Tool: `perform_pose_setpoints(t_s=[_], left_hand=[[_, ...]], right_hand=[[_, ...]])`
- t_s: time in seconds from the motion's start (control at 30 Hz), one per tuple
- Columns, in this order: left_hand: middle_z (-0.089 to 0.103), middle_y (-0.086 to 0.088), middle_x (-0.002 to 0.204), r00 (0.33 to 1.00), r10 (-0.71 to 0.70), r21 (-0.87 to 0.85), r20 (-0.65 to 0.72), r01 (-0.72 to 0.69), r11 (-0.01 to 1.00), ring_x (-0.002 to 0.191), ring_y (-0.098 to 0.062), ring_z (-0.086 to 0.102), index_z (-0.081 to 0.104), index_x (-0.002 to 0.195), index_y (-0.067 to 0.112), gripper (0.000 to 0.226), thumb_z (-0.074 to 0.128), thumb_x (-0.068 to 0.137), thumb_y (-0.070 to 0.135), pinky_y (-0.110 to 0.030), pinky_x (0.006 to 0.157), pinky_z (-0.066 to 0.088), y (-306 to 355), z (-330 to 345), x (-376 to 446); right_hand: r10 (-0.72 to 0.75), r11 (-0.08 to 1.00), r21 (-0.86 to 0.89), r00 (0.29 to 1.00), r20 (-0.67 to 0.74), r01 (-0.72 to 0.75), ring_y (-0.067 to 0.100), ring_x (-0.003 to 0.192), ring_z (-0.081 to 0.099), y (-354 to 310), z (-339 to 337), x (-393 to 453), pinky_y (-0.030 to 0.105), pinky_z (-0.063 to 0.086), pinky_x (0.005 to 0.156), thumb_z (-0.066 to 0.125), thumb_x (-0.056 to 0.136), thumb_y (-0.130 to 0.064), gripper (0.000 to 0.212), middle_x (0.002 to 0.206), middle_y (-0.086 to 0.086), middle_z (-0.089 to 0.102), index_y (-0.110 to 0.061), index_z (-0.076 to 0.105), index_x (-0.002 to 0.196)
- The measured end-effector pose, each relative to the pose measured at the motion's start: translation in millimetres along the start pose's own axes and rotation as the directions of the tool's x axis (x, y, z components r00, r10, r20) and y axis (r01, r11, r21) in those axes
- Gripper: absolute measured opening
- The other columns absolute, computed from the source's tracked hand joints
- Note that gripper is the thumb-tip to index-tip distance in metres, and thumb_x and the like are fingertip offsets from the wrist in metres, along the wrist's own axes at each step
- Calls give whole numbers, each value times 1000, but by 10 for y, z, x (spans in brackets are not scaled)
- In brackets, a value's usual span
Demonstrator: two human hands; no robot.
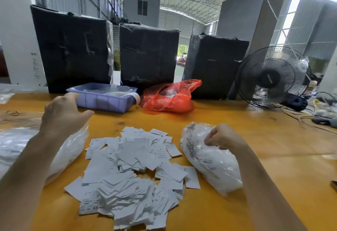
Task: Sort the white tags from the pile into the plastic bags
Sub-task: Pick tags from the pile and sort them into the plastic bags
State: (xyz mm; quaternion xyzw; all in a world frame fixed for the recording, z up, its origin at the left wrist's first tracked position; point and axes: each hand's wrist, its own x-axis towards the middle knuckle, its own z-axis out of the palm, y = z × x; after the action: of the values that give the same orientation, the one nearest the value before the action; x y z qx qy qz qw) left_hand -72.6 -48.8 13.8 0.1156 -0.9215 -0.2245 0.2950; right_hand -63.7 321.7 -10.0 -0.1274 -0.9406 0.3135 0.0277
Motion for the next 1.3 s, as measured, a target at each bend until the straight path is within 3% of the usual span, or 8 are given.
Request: perform_pose_setpoints(t_s=[0.2, 0.37, 0.57, 0.73, 0.87, 0.97, 1.13, 1.3], left_hand=[[55, -22, 129, 997, 67, -69, 25, -65, 996, 117, -39, 50, 50, 133, 4, 59, 72, 82, 23, -45, 91, 43, 185, -11, -111], [69, -1, 101, 972, 207, -334, 113, -159, 929, 91, -14, 63, 66, 113, 13, 42, 71, 81, 39, -25, 72, 46, 438, -16, -268], [73, -5, 96, 560, 484, -695, 673, 254, 672, 83, -12, 71, 68, 101, 15, 56, 74, 57, 50, -21, 68, 56, 809, 39, -624], [68, -1, 62, 745, 243, -608, 621, 262, 749, 48, -3, 59, 69, 91, 7, 28, 83, 68, 16, -14, 49, 47, 671, 196, -560], [70, -1, 58, 834, 143, -597, 533, 251, 762, 40, 0, 54, 70, 79, 9, 20, 84, 67, 17, -10, 39, 39, 542, 196, -470], [72, -1, 64, 832, 134, -614, 539, 278, 739, 43, -1, 58, 69, 79, 7, 13, 78, 76, 17, -10, 41, 41, 524, 204, -452], [74, 3, 69, 835, 121, -610, 538, 286, 740, 51, 0, 63, 69, 85, 7, 16, 61, 92, 19, -12, 49, 47, 551, 228, -428], [75, 1, 74, 798, 123, -645, 590, 375, 666, 56, -2, 66, 71, 86, 6, 13, 65, 88, 18, -12, 50, 51, 557, 199, -422]], right_hand=[[-10, 999, 49, 1000, 0, 10, 14, 60, 65, 26, -18, -12, 21, 50, 57, 81, 73, -19, 21, 66, 8, 71, -4, 68, 64], [-225, 841, 527, 965, 133, 123, 12, 65, 70, -273, -111, -219, 24, 44, 61, 68, 83, -20, 16, 76, 5, 75, -4, 72, 84], [-399, 753, 626, 897, 191, 202, 8, 61, 52, -854, 446, -545, 24, 39, 61, 81, 65, -33, 21, 59, -4, 62, -22, 67, 53], [-390, 699, 675, 917, 86, 234, 7, 52, 58, -883, 816, -518, 21, 44, 50, 60, 87, -41, 32, 66, 0, 66, -12, 70, 79], [-495, 858, -14, 835, 241, 513, 10, 85, 56, -694, 998, -431, 21, 46, 67, 78, 69, -47, 53, 97, -5, 58, -18, 63, 111], [-458, 827, -127, 786, 414, 548, 8, 88, 49, -664, 1080, -425, 17, 40, 67, 84, 65, -39, 64, 107, -4, 53, -22, 58, 120], [-540, 773, -168, 773, 332, 612, 37, 79, 57, -681, 1048, -378, 41, 44, 64, 53, 82, 3, 16, 99, 29, 63, 13, 62, 90], [-542, 839, 3, 836, 84, 544, 18, 49, 36, -724, 905, -386, 28, 31, 51, 50, 80, 3, 25, 53, 9, 44, -5, 56, 58]])
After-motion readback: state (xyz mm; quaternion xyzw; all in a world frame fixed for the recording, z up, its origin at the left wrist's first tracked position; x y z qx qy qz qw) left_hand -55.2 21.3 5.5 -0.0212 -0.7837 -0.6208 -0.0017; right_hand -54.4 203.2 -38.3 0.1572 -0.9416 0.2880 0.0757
